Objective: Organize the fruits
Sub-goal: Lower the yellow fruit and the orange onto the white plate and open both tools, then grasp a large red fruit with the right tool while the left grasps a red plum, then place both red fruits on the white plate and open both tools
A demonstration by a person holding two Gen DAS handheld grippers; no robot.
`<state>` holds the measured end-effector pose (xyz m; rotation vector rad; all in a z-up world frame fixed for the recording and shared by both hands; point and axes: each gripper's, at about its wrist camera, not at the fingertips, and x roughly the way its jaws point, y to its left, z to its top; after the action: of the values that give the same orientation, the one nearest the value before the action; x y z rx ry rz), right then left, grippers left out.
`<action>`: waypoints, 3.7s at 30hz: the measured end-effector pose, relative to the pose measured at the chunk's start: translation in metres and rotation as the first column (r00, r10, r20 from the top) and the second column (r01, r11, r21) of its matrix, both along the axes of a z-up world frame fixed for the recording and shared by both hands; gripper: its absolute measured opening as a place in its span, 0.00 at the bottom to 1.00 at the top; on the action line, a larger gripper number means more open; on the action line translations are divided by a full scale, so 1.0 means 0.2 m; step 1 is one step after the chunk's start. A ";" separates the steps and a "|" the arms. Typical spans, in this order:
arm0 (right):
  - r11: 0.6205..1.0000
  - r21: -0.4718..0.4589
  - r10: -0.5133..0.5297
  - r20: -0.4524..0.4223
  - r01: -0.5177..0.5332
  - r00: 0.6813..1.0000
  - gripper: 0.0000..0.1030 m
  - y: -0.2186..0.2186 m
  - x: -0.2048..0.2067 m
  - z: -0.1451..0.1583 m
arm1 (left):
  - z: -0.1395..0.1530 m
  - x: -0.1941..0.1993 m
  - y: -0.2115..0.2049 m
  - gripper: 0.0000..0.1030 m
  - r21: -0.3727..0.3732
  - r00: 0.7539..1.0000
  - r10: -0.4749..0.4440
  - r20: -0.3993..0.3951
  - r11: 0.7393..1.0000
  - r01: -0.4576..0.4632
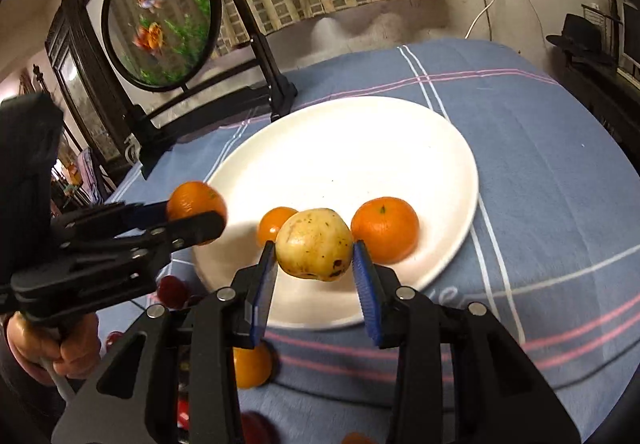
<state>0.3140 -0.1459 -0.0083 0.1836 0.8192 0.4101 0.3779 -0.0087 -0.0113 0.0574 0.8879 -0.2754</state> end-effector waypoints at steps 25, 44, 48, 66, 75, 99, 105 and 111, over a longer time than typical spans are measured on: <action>0.988 -0.017 0.154 -0.064 -0.155 0.986 0.51 0.09 -0.55 -0.04 | 0.03 -0.89 0.56 0.95 -0.109 0.949 0.283 0.142 0.957 -0.269; 0.989 -0.014 0.149 -0.067 -0.151 0.987 0.39 0.07 -0.55 -0.06 | -0.10 -0.92 0.46 0.64 -0.045 0.983 0.156 0.096 0.987 -0.153; 0.991 -0.009 0.130 -0.073 -0.131 0.989 0.39 0.06 -0.54 -0.06 | -0.15 -0.89 0.45 0.50 -0.060 0.989 0.142 0.047 0.989 -0.139; 0.994 0.010 0.108 -0.079 -0.108 0.991 0.39 0.02 -0.52 -0.05 | -0.24 -0.81 0.47 0.40 -0.080 0.984 0.175 -0.020 0.981 -0.176; 0.994 0.008 0.108 -0.062 -0.107 0.992 0.39 0.02 -0.53 -0.04 | -0.21 -0.85 0.46 0.39 -0.068 0.985 0.174 0.005 0.983 -0.173; 1.000 0.011 -0.022 0.029 0.022 0.999 0.51 -0.05 -0.04 0.02 | 0.12 -0.05 -0.09 0.63 0.018 0.994 0.023 0.111 1.000 -0.025; 0.997 0.052 0.052 0.033 -0.054 0.998 0.51 -0.05 -0.21 0.11 | 0.24 -0.32 0.07 0.87 0.035 0.978 0.076 0.193 0.996 -0.085; 0.989 -0.005 0.148 0.017 -0.148 0.989 0.51 -0.02 -0.52 0.06 | 0.15 -0.67 0.25 0.95 0.027 0.974 0.124 0.190 0.991 -0.131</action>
<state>0.2105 -0.1504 0.0038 0.1162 0.8192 0.5494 0.2446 0.0407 0.0183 0.0613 0.7053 -0.1300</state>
